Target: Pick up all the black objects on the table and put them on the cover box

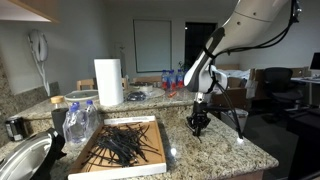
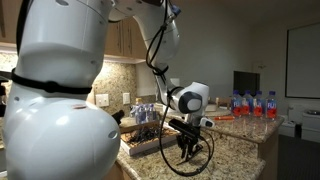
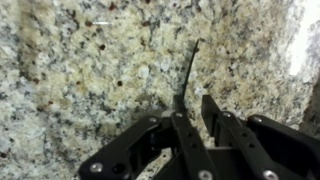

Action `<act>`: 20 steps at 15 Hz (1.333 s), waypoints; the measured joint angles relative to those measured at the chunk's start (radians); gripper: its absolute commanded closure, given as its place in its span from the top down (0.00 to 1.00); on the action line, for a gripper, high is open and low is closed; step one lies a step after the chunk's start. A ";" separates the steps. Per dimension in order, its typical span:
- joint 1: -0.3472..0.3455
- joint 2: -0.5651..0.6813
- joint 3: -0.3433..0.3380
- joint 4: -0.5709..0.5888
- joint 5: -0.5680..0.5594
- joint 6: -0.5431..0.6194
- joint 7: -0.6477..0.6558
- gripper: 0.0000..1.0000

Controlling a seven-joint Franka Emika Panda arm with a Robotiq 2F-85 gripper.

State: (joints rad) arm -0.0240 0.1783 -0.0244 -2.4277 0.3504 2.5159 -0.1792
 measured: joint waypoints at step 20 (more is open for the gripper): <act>-0.016 0.033 0.007 0.032 -0.001 0.011 0.000 0.07</act>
State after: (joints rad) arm -0.0405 0.2117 -0.0176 -2.3956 0.3495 2.5273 -0.1792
